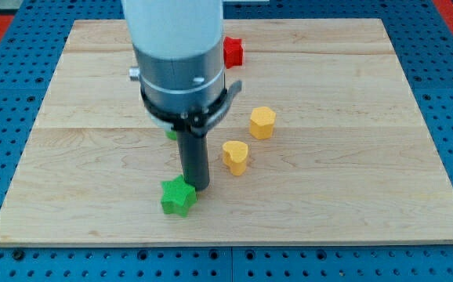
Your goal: Slightly push the green star towards the left side of the board
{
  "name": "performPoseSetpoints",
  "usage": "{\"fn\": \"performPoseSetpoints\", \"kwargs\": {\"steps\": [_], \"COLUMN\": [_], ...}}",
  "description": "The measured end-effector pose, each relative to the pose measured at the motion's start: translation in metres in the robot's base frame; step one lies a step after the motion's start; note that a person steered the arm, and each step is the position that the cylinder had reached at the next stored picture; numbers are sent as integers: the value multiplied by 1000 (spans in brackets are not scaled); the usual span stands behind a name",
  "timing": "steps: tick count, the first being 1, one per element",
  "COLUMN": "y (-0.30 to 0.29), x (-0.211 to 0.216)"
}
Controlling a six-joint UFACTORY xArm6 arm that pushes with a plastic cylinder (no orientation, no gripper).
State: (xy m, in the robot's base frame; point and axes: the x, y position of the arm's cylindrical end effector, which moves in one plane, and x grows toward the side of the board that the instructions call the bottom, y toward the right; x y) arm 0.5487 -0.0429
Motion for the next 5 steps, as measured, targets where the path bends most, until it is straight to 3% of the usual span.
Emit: {"fn": "performPoseSetpoints", "kwargs": {"steps": [1,2,4,5], "y": [-24,5,-136,-133], "x": [19,39,37,45]}}
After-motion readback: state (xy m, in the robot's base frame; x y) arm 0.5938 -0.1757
